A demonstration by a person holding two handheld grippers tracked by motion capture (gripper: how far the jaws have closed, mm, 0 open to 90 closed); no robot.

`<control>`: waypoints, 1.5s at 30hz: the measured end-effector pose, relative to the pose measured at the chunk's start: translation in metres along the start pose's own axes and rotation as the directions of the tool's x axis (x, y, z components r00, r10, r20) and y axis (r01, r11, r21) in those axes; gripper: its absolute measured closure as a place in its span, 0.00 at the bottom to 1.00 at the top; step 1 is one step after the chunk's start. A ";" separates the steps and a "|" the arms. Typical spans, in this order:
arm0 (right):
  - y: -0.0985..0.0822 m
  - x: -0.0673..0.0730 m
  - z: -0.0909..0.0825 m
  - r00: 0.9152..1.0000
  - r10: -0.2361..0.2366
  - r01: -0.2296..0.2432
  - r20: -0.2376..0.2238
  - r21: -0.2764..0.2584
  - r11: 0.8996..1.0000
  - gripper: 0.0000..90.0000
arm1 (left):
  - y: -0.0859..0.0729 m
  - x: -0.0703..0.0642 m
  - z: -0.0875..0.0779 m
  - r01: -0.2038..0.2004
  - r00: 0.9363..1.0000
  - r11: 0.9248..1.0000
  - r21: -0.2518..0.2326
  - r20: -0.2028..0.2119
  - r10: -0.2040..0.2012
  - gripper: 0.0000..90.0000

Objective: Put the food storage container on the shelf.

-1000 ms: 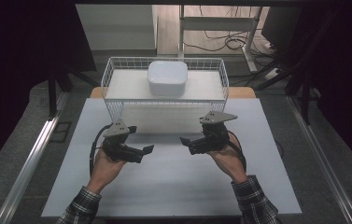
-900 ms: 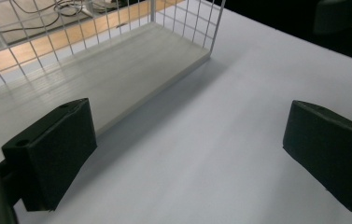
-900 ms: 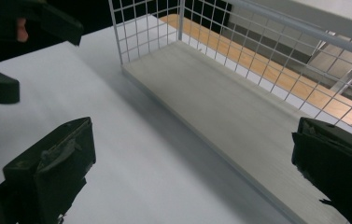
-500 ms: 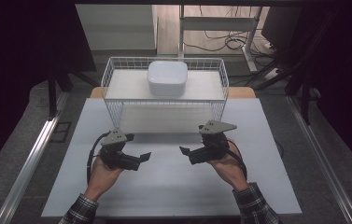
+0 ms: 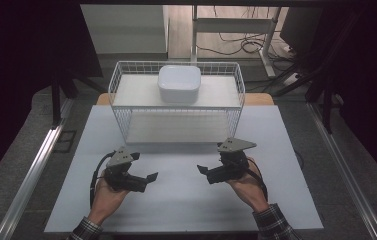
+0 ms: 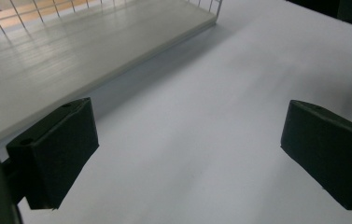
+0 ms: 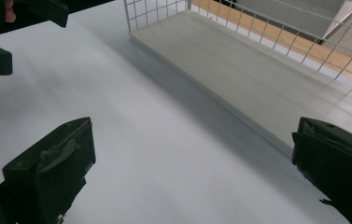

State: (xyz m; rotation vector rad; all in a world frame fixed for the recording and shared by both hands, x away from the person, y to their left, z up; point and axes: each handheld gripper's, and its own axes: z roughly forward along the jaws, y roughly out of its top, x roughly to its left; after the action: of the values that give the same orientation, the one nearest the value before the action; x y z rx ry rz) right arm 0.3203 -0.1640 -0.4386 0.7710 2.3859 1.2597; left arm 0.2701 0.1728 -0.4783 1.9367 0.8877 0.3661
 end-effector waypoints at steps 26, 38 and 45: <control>-0.049 0.007 -0.039 0.998 0.045 -0.044 0.047 -0.024 0.999 0.00 | -0.050 -0.015 -0.026 0.022 0.998 0.999 0.027 -0.058 -0.020 0.03; -0.075 0.010 -0.043 0.994 0.057 -0.057 0.088 0.000 0.998 0.00 | -0.067 -0.016 -0.029 0.013 0.998 0.997 0.074 -0.067 -0.008 0.02; -0.088 0.014 -0.042 0.994 0.052 -0.056 0.099 0.033 0.998 0.00 | -0.075 -0.016 -0.029 0.031 0.998 0.995 0.093 -0.064 -0.025 0.02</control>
State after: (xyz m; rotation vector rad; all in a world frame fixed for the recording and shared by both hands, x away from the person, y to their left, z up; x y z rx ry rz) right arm 0.2601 -0.2236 -0.4893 0.8930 2.3299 1.1743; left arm 0.2097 0.2020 -0.5254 2.0062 0.9871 0.3759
